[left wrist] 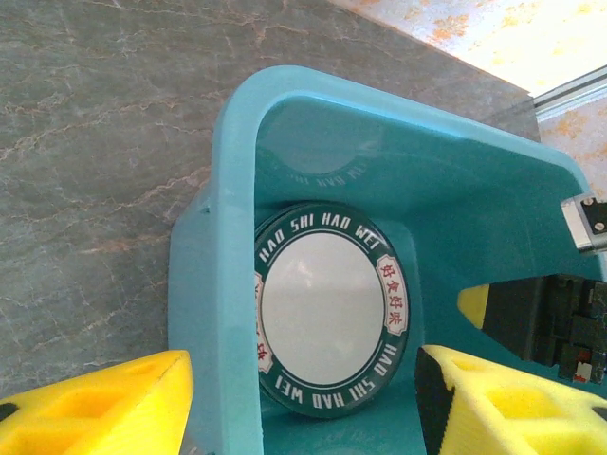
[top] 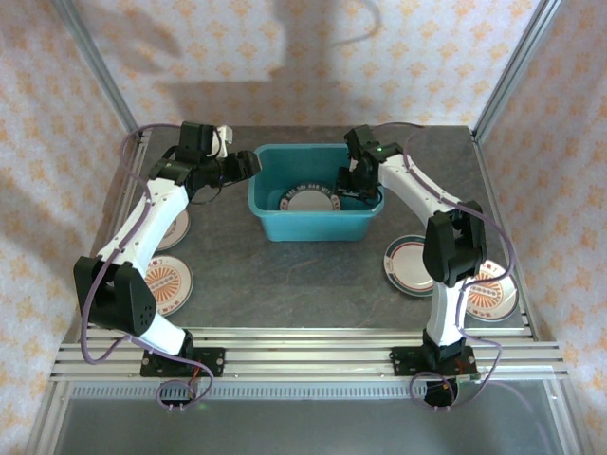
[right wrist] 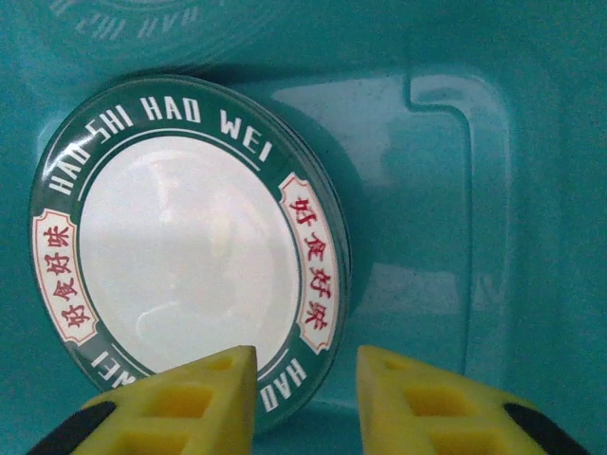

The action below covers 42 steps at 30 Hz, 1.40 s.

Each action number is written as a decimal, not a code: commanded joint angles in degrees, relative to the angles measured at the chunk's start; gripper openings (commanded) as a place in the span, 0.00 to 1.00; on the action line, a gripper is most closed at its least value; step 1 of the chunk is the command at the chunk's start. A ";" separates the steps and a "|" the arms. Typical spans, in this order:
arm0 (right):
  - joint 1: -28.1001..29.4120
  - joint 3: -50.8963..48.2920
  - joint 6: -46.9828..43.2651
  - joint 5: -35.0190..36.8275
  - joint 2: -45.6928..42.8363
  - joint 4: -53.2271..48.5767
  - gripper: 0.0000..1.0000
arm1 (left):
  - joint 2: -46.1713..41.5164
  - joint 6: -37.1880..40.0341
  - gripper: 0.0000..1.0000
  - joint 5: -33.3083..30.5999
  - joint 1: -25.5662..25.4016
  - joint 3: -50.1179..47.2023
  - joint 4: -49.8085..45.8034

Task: Place the plates into the plastic bin on the countertop

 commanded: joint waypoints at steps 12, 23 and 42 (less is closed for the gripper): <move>1.64 2.26 -3.30 1.23 -9.75 -1.55 0.50 | -6.70 -10.83 0.64 -11.50 8.24 -6.54 -4.26; 1.72 -7.64 -6.73 -2.36 -23.34 8.82 0.53 | -6.50 -18.04 0.74 -17.44 19.82 -14.16 -9.87; 1.66 -6.85 -11.14 -2.37 -24.38 6.52 0.54 | 0.62 -20.07 0.76 -27.32 30.86 -13.54 -11.56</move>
